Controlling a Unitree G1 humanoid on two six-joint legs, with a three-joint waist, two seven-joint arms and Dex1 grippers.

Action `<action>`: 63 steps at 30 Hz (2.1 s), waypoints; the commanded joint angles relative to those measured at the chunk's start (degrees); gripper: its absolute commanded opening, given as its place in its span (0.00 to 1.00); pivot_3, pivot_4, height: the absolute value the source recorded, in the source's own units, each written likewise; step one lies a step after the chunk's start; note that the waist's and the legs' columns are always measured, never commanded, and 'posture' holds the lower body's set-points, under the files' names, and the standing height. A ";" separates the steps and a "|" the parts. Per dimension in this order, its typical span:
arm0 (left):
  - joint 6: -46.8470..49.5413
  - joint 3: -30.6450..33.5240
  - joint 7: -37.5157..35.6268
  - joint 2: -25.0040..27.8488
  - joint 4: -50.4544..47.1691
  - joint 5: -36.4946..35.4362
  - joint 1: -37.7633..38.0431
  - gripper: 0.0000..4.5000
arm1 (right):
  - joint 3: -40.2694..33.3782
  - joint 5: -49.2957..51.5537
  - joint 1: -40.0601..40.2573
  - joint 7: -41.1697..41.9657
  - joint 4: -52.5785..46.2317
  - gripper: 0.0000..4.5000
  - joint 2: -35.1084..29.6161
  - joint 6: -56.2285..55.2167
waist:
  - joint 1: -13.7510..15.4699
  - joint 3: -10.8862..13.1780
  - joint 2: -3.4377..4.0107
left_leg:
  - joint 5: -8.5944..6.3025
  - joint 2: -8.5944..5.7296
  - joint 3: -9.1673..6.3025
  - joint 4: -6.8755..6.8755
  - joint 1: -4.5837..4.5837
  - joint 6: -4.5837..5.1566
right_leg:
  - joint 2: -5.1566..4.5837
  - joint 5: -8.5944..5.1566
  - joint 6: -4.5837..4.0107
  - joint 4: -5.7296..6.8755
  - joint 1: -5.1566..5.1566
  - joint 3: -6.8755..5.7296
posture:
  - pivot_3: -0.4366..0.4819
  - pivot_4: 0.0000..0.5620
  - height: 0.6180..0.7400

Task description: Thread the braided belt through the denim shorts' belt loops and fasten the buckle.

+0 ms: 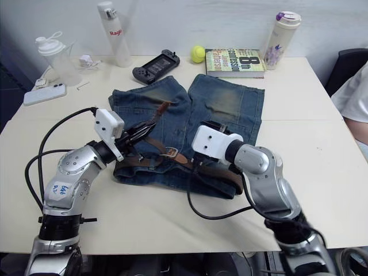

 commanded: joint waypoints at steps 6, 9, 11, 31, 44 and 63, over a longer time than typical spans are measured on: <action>2.11 0.14 0.91 -0.31 -4.56 -2.94 0.12 0.00 | -0.94 9.98 -0.59 -6.70 -2.82 0.13 10.09 11.65 | 0.42 0.00 0.00 | -0.02 -0.13 -0.09 0.00 -0.01 0.02 | -0.07 0.00 0.00 -0.01 0.04 0.05 | 0.48 0.27 1.00; 2.51 0.62 1.24 -0.29 -4.44 -3.35 -1.40 0.00 | 2.40 11.23 0.90 -6.98 -0.90 0.01 8.44 12.25 | 0.27 0.00 0.00 | -0.03 -0.15 -0.06 -0.02 -0.01 0.04 | -0.08 0.00 0.00 -0.04 0.03 0.11 | 0.48 0.27 1.00; 2.94 1.31 1.44 -0.43 -4.49 -4.25 -2.39 0.00 | 5.34 10.88 1.42 -7.32 0.83 0.01 6.34 11.44 | 0.22 0.00 0.00 | -0.02 -0.15 -0.05 -0.03 -0.01 0.04 | -0.06 0.00 0.00 -0.04 0.02 0.11 | 0.48 0.27 1.00; 5.09 7.42 1.22 5.28 -3.98 -9.62 4.09 0.00 | 9.46 11.48 2.26 -12.86 7.85 0.01 1.32 3.21 | 0.39 -0.07 -0.08 | -0.02 -0.12 -0.02 -0.04 0.07 0.02 | -0.07 0.00 0.00 -0.12 0.08 0.15 | 0.48 0.27 1.00; 5.07 5.95 2.58 3.68 -4.11 -9.91 3.25 0.00 | 7.96 15.36 2.36 -12.55 1.44 0.01 -3.77 9.73 | 0.09 -0.07 -0.07 | -0.04 -0.11 0.01 -0.12 0.01 0.03 | -0.06 0.00 0.00 -0.15 0.01 0.15 | 0.48 0.27 1.00; 4.97 5.15 2.93 3.61 -4.40 -9.65 4.23 0.00 | 10.68 15.75 -1.92 -12.61 3.86 0.01 -3.43 7.15 | 0.20 -0.07 -0.08 | -0.04 -0.11 0.02 -0.13 0.01 0.04 | -0.07 0.00 0.00 -0.19 0.01 0.15 | 0.48 0.27 1.00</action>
